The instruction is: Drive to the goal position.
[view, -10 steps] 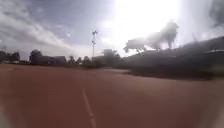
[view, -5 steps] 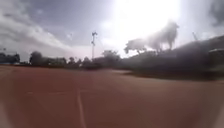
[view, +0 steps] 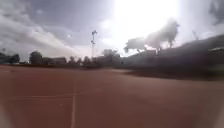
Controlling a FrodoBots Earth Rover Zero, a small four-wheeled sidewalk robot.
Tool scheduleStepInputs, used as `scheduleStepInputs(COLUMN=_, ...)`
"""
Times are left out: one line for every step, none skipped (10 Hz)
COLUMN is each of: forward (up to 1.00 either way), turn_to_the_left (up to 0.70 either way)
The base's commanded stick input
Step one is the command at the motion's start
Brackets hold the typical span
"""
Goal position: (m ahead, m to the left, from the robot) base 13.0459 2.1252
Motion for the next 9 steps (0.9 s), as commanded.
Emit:
scheduleStepInputs(forward=0.7, turn_to_the_left=0.0)
scheduleStepInputs(forward=0.7, turn_to_the_left=0.0)
scheduleStepInputs(forward=0.7, turn_to_the_left=0.0)
scheduleStepInputs(forward=0.7, turn_to_the_left=0.0)
scheduleStepInputs(forward=0.7, turn_to_the_left=0.0)
scheduleStepInputs(forward=0.7, turn_to_the_left=0.0)
scheduleStepInputs(forward=0.7, turn_to_the_left=0.0)
scheduleStepInputs(forward=0.7, turn_to_the_left=0.0)
scheduleStepInputs(forward=0.7, turn_to_the_left=0.0)
